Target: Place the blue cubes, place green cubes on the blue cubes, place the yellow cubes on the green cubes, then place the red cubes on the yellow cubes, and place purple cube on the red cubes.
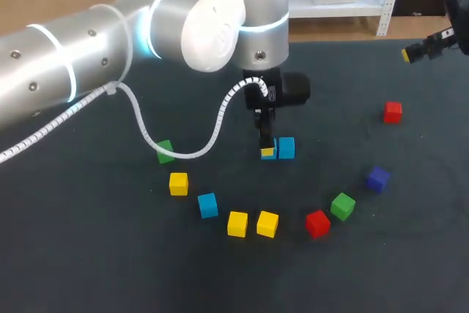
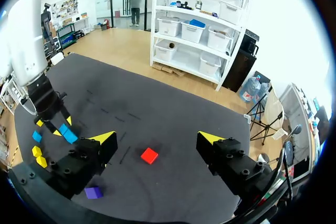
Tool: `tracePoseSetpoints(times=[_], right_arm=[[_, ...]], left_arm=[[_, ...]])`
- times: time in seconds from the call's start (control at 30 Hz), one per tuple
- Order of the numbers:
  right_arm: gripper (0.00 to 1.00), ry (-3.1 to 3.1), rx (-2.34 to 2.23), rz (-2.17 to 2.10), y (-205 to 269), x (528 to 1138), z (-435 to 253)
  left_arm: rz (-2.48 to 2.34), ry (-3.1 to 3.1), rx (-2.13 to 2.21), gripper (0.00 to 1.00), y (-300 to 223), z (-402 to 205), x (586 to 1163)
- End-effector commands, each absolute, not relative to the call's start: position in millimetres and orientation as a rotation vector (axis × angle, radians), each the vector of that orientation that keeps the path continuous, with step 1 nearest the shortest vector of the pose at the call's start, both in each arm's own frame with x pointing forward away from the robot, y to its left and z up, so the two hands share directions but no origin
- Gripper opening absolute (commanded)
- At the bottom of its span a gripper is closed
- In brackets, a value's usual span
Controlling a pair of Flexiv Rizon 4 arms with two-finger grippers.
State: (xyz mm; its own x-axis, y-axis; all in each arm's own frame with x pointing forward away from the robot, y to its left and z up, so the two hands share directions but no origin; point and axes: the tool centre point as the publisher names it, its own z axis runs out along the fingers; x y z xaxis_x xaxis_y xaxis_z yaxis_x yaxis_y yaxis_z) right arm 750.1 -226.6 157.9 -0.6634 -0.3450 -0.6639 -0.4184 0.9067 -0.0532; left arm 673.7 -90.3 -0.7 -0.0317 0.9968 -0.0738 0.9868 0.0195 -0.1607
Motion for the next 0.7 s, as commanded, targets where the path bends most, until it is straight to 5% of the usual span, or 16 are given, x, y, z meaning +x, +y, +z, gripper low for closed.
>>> tracePoseSetpoints(times=[0.03, 0.7], right_arm=[[1.00, 2.347, -0.535, 0.126, -225.4, 748.8, 156.0], [1.00, 2.347, -0.535, 0.126, -225.4, 748.8, 156.0]], left_arm=[[0.257, -2.201, -2.142, 0.49, -90.0, -1.0, 673.7], [0.254, -2.194, -2.147, 0.49, -91.7, -1.0, 673.3]])
